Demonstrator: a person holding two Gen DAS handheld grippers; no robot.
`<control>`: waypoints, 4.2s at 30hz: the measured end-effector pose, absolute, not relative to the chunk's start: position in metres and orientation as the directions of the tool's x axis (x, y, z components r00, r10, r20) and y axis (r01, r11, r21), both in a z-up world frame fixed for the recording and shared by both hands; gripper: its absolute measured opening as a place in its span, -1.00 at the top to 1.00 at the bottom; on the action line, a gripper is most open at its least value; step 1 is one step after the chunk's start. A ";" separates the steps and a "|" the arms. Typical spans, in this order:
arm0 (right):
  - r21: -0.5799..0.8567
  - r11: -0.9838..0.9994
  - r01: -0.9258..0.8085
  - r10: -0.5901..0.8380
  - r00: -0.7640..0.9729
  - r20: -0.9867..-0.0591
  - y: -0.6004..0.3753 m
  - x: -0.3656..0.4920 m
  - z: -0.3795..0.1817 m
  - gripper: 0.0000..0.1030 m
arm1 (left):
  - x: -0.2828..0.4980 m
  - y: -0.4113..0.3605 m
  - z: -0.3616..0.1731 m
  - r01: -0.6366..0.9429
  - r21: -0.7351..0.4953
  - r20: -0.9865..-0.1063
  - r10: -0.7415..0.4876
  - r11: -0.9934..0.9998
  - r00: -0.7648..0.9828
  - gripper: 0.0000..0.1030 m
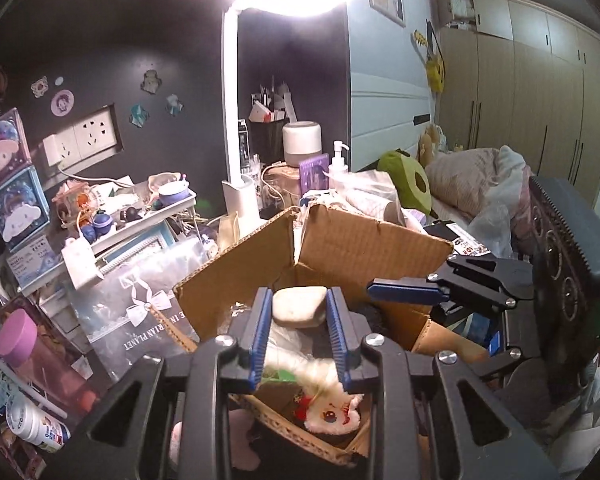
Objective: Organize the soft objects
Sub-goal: 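Carry the sponge and flower into the cardboard box and open both tools, then move both tools back to the desk toward the pink plush and wrapped package, then grasp the orange item in clear wrapper with the left tool while the right tool grasps the pink plush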
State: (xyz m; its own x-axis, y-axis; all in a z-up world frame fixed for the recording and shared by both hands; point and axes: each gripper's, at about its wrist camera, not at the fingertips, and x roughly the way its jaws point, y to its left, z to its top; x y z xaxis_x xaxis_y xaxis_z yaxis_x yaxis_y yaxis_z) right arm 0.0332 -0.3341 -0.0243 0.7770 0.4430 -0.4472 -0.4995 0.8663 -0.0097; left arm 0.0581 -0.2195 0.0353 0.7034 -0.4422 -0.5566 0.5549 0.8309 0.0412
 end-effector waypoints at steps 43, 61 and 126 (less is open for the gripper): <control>-0.097 0.755 -0.648 0.561 0.716 -0.416 -0.196 -0.028 0.004 0.05 | -0.015 0.001 -0.012 0.163 -0.096 -0.511 -0.189 0.982 0.839 -0.80; -0.083 0.746 -0.661 0.454 0.595 -0.663 -0.125 0.031 -0.105 0.05 | 0.008 0.028 -0.082 0.128 -0.179 -0.613 -0.212 0.975 0.761 -0.80; 0.046 0.695 -0.718 0.500 0.435 -0.749 -0.128 0.052 -0.125 -0.51 | 0.059 0.006 -0.132 0.181 -0.106 -0.776 -0.195 0.978 0.600 -0.17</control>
